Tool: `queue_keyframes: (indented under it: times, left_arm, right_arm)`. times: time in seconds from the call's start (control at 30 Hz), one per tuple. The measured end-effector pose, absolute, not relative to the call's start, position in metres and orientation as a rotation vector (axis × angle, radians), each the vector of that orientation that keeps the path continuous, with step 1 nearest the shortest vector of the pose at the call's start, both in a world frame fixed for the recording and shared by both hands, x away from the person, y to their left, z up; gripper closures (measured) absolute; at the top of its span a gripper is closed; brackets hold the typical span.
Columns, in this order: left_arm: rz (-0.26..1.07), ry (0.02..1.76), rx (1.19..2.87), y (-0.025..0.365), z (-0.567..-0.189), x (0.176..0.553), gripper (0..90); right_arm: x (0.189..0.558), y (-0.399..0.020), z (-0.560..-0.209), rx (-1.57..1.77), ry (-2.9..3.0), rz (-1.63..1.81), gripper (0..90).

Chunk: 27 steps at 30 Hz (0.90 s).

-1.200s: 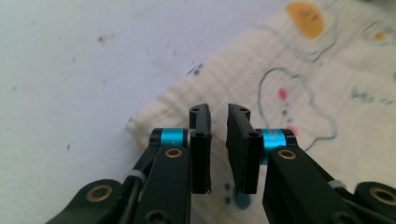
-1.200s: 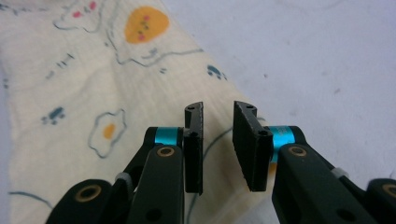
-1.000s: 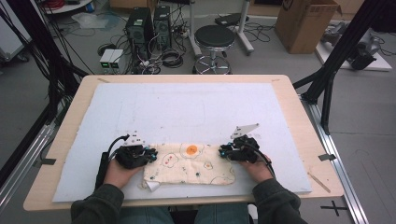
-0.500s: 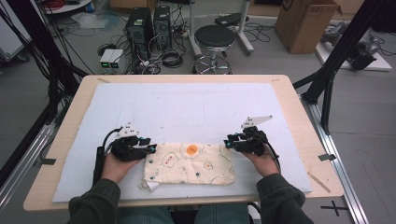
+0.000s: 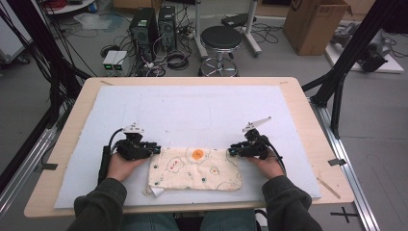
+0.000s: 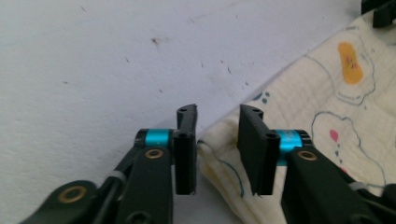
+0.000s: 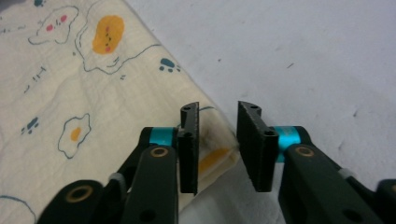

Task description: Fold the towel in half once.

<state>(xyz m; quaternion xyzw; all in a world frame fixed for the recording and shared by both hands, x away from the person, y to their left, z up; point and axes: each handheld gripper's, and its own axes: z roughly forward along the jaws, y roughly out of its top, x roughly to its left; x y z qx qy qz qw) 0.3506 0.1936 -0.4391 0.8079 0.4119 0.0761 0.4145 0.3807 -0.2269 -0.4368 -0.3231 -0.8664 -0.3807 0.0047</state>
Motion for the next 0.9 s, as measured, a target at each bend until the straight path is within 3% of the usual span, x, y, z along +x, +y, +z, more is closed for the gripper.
queue_keyframes:
  times: [0.07,0.17,0.47,0.9]
  left_arm:
    - [0.202,1.015,2.067,0.193,-0.439,0.35,81.8]
    - [0.247,1.022,2.052,0.194,-0.436,0.348,84.9]
    - [0.307,1.049,1.964,0.199,-0.433,0.349,85.3]
    - [0.372,1.108,1.976,0.195,-0.431,0.379,85.2]
  right_arm:
    - [0.38,-0.225,-0.437,-0.993,-2.737,-1.18,82.7]
    - [0.379,-0.224,-0.436,-0.963,-2.763,-1.171,85.3]
    - [0.382,-0.224,-0.417,-1.016,-2.827,-1.265,85.7]
    - [0.415,-0.217,-0.429,-1.144,-2.819,-1.248,85.6]
